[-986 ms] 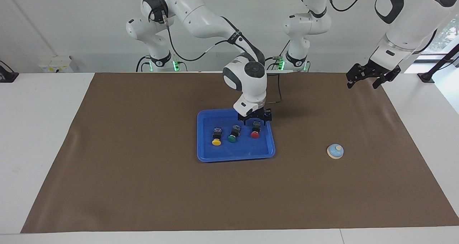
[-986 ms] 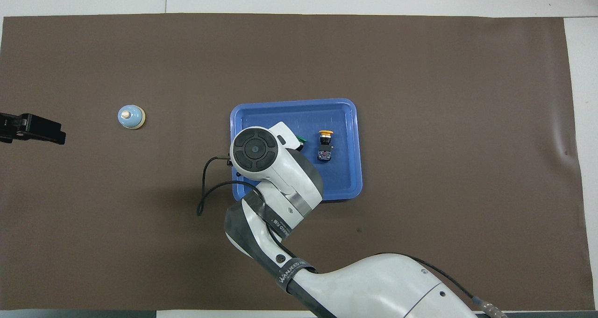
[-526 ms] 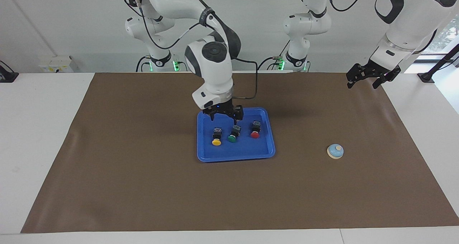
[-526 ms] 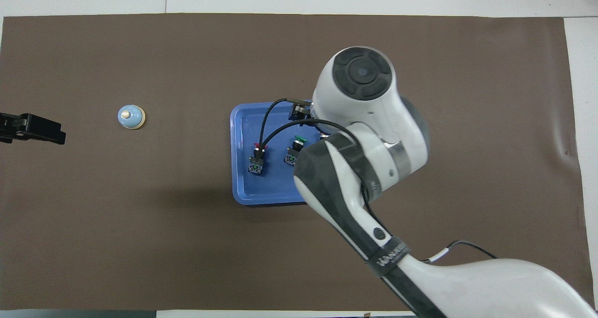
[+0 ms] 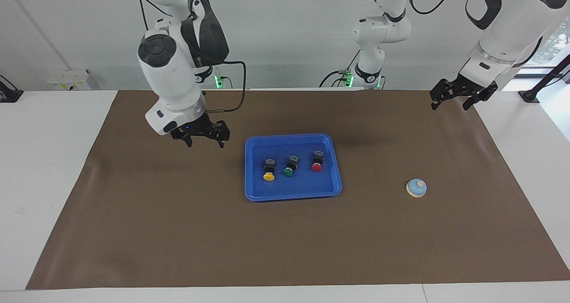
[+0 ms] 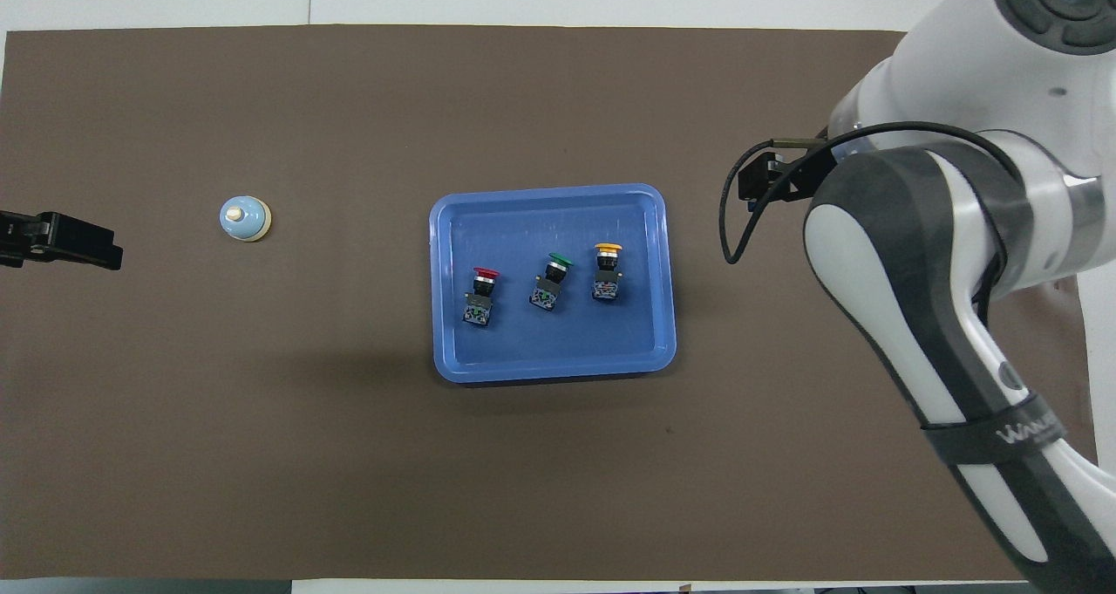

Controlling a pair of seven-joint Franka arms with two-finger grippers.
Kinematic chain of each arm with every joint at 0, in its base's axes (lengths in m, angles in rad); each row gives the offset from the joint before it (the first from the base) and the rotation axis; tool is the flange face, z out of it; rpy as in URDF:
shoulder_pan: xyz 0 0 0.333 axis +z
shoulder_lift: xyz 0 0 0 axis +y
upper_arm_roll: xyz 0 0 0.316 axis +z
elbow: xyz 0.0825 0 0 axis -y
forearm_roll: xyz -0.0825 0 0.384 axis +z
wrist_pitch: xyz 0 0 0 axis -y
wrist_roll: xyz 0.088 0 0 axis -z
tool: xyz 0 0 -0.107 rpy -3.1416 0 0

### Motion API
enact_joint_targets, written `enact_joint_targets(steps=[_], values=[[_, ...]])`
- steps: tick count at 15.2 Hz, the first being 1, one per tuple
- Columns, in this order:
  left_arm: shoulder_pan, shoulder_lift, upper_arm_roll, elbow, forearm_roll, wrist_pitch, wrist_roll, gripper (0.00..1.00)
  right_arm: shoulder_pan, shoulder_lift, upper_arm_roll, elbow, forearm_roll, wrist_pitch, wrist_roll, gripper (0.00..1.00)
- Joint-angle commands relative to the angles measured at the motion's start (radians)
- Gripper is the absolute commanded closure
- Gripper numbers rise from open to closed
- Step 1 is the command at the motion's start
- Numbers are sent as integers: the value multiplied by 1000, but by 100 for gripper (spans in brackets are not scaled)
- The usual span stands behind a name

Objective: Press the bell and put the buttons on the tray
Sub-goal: 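Withdraw the right gripper while the left gripper reaches the bell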

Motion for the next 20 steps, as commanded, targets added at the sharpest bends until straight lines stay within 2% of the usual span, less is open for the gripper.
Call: enact_joint_targets(steps=[1,4,7,11,13,15,16,18,20], values=[[1,-4,2,7,9,-17,4,0,-78,-70,15,-23,-16,-59,-165,0],[1,-4,2,8,9,-20,-2,0,-155,-150,15,-31,-19,-161,-253,0],[-19,-23,-8,7,9,-28,-3,0,-170,-253,15,-46,-94,-261,-281,0],[-7,-23,-6,-6,8,9,-16,0,-209,-273,18,-41,-84,-288,-271,0],[-19,-26,-8,-71,8,127,-28,42,-224,-270,19,-38,-78,-271,-268,0],[-22,-8,-9,-99,8,196,-29,95,-230,-265,18,-37,-75,-245,-268,0],[-22,-1,-9,-125,8,245,-31,100,-232,-264,18,-32,-69,-240,-268,0],[-20,43,-9,-129,8,302,-80,100,-233,-262,16,-31,-50,-241,-267,0],[-20,145,-8,-104,8,381,-86,100,-232,-264,16,-31,-32,-241,-252,0]])
